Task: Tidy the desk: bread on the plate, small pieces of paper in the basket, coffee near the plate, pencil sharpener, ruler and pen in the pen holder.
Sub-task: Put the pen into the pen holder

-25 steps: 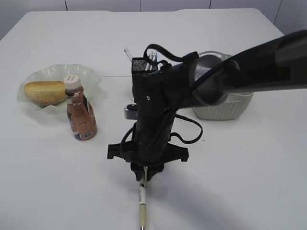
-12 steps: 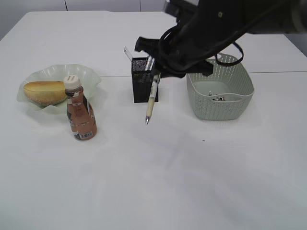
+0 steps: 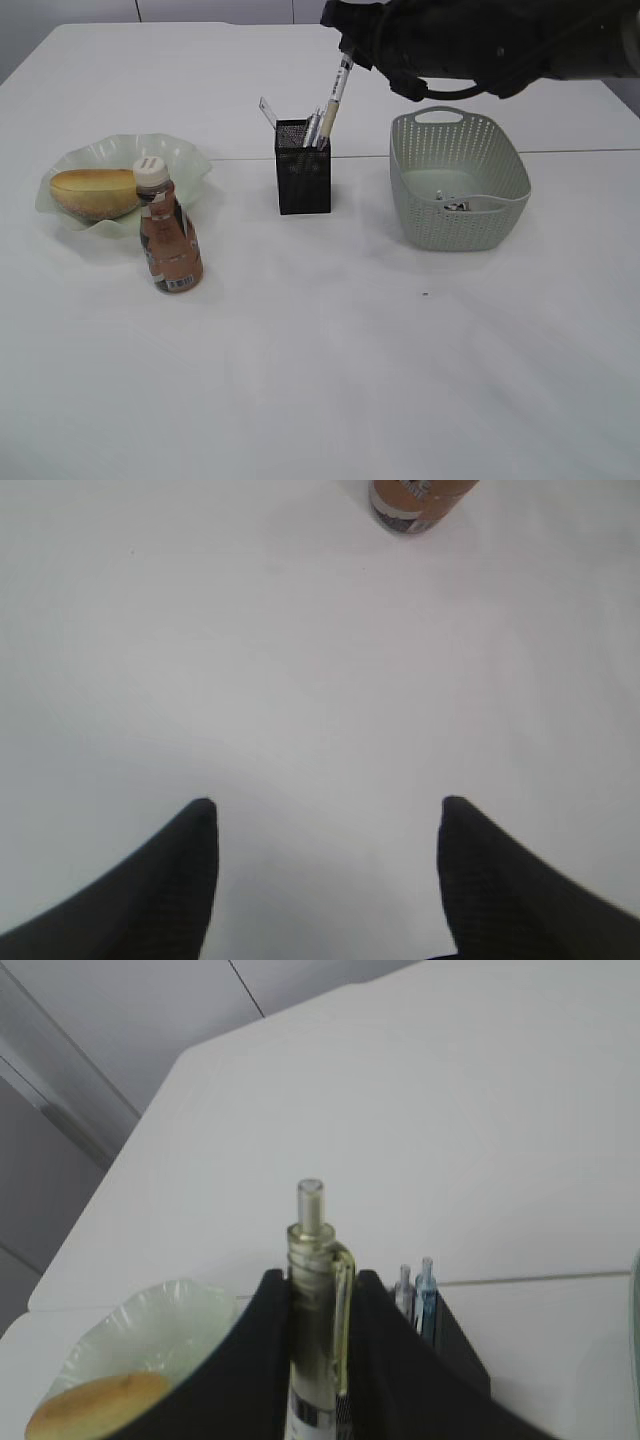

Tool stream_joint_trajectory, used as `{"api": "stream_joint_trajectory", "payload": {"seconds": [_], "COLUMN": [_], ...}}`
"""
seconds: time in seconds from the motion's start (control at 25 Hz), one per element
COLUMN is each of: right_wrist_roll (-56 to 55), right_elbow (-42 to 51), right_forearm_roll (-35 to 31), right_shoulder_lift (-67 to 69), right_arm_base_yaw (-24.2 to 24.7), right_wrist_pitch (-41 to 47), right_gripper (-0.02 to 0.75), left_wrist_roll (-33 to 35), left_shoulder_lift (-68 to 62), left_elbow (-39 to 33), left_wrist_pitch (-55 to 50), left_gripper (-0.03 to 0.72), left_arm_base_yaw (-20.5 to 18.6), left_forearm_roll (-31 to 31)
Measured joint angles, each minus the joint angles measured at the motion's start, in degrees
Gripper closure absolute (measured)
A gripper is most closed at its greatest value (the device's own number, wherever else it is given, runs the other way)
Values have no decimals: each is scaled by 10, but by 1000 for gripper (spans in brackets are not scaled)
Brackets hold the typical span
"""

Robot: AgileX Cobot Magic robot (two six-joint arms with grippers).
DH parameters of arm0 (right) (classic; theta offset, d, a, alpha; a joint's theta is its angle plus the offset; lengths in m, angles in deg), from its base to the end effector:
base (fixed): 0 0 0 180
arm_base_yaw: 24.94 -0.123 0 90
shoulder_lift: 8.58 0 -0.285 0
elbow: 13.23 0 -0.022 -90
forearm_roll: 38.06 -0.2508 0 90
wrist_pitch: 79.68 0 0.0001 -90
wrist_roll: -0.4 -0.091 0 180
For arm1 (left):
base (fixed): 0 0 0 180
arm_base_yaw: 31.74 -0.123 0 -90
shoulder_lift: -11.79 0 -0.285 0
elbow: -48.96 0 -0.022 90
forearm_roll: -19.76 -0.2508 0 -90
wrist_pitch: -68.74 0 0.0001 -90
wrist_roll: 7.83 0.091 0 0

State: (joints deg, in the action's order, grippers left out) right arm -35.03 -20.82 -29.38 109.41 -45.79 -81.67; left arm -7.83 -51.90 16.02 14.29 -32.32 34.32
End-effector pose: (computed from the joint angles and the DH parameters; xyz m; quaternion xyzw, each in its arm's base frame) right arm 0.4323 0.1652 0.2790 0.0403 0.8102 0.2379 0.5341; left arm 0.1697 -0.0169 0.2940 -0.0505 0.9603 -0.1170 0.2483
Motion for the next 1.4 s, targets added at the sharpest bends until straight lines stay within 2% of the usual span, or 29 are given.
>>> {"api": "stream_joint_trajectory", "payload": {"seconds": [0.16, 0.28, 0.72, 1.04, 1.16, 1.28, 1.4], "right_wrist_roll": [14, 52, 104, 126, 129, 129, 129], "right_elbow": [0, -13, -137, -154, -154, -154, -154], "right_forearm_roll": [7, 9, 10, 11, 31, 64, 82], "right_shoulder_lift": [42, 75, 177, 216, 222, 224, 224], "right_arm_base_yaw": [18, 23, 23, 23, 23, 23, 23], "right_wrist_pitch": [-106, -151, -167, -176, -177, -184, -206], "right_gripper": [648, 648, 648, 648, 645, 605, 527], "left_wrist_roll": [0, 0, 0, 0, 0, 0, 0], "left_shoulder_lift": [0, 0, 0, 0, -3, -12, -19], "left_elbow": [0, 0, 0, 0, 0, 0, 0], "left_wrist_pitch": [1, 1, 2, 17, 20, 20, 21], "left_gripper": [185, 185, 185, 185, 185, 185, 186], "left_arm_base_yaw": [0, 0, 0, 0, 0, 0, 0], "left_forearm_roll": [0, 0, -8, -11, -11, -12, -12]}}
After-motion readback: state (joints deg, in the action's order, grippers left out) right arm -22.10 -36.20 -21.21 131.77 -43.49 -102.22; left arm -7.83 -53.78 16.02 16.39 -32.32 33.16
